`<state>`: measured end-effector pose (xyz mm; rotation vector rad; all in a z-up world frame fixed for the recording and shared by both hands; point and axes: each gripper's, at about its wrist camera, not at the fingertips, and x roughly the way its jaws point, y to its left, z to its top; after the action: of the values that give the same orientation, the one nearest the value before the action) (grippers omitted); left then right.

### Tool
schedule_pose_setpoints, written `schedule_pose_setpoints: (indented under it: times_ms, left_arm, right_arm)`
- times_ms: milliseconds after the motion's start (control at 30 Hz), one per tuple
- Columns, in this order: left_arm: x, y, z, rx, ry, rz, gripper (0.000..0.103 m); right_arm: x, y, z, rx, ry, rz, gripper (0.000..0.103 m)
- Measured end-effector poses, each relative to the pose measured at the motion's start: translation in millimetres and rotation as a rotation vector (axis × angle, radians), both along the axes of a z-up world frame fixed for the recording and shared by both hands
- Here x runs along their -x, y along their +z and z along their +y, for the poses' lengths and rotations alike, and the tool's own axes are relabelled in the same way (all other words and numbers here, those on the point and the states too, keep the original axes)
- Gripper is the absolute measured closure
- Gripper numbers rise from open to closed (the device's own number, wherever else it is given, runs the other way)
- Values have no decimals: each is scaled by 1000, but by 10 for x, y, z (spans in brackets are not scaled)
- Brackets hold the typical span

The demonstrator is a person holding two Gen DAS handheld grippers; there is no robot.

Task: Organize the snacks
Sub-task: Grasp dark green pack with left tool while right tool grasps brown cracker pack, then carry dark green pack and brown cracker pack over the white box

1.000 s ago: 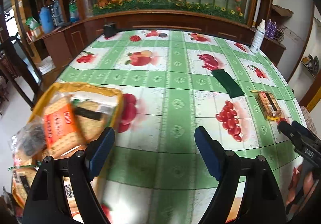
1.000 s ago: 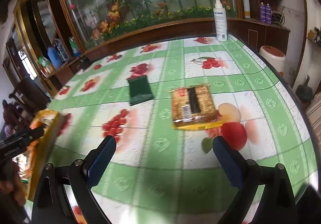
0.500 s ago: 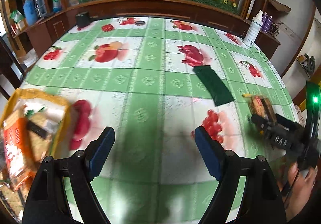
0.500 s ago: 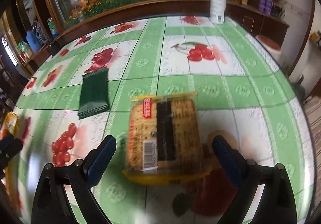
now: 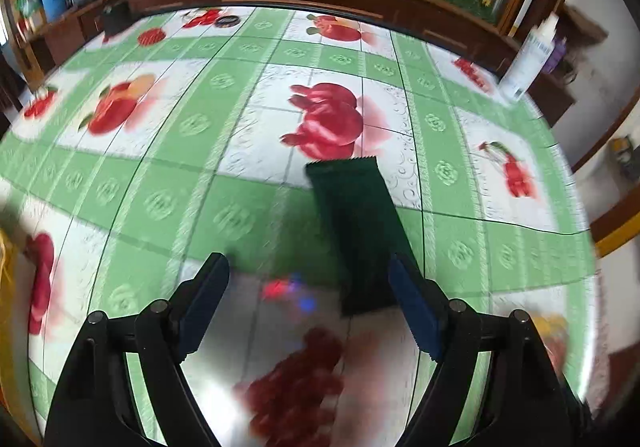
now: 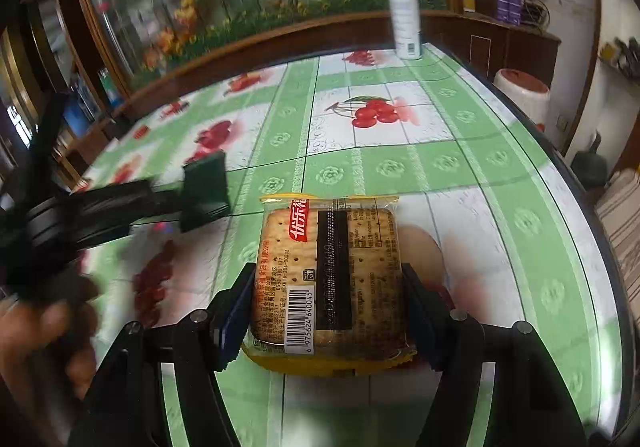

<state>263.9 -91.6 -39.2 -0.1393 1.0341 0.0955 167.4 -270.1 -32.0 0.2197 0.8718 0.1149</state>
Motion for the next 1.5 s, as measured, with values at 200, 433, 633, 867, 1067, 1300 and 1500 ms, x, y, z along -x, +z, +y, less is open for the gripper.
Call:
schedule_pose_setpoints:
  times_ms: [200, 433, 633, 867, 1067, 1300, 1500]
  left_arm:
    - [-173, -37, -162, -66, 26, -54, 14]
    - [-242, -45, -139, -32, 7, -65, 20]
    - [-327, 3, -73, 84, 38, -4, 24]
    - [-462, -55, -218, -6, 57, 28, 13]
    - [-477, -138, -320, -100, 29, -5, 1]
    - [-281, -34, -205, -113, -35, -36, 59]
    - [50, -37, -22, -127, -81, -54, 60]
  right_arm:
    - [360, 192, -116, -69, 4, -55, 33]
    - [642, 276, -78, -107, 29, -80, 33]
    - [798, 298, -34, -113, 40, -86, 33]
    - [849, 310, -79, -125, 43, -87, 33]
    - [887, 315, -109, -132, 48, -87, 33]
    - [937, 349, -168, -153, 30, -90, 33]
    - [994, 377, -23, -162, 61, -97, 33]
